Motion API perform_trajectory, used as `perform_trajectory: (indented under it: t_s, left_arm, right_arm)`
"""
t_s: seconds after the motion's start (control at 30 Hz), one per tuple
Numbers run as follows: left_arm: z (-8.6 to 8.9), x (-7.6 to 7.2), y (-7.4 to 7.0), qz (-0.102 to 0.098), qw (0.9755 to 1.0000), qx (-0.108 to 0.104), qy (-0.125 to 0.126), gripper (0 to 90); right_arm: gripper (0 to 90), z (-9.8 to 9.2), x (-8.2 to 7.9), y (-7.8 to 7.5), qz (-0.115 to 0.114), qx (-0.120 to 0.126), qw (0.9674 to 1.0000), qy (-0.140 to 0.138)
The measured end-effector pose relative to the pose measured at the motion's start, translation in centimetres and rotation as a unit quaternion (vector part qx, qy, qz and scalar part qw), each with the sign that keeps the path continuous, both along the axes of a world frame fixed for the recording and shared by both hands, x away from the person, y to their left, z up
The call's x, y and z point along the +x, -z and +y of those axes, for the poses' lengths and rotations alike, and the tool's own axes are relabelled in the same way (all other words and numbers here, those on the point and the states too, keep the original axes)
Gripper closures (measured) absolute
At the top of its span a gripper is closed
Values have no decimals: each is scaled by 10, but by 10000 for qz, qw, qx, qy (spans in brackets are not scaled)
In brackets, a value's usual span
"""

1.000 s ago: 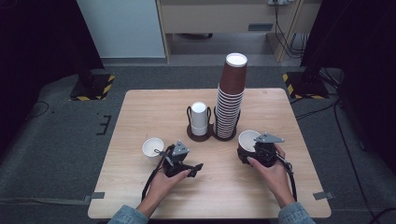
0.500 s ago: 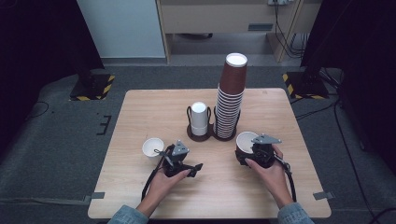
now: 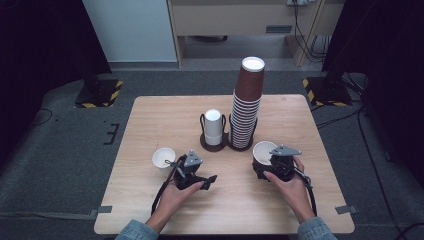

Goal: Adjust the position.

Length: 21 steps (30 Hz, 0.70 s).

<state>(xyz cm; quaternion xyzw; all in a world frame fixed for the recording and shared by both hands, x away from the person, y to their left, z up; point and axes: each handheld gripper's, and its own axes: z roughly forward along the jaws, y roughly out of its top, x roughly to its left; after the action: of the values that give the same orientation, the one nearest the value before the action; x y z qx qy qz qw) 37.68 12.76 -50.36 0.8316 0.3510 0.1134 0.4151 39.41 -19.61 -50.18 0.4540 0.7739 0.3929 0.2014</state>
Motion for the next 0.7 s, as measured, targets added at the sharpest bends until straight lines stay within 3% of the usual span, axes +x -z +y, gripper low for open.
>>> perform_trajectory:
  t_s: [0.7]
  left_arm:
    - [-1,-1,0,3,10000,29,29,142]
  right_arm:
    - [44,-18,-19,-4,67,-35,9998,-169]
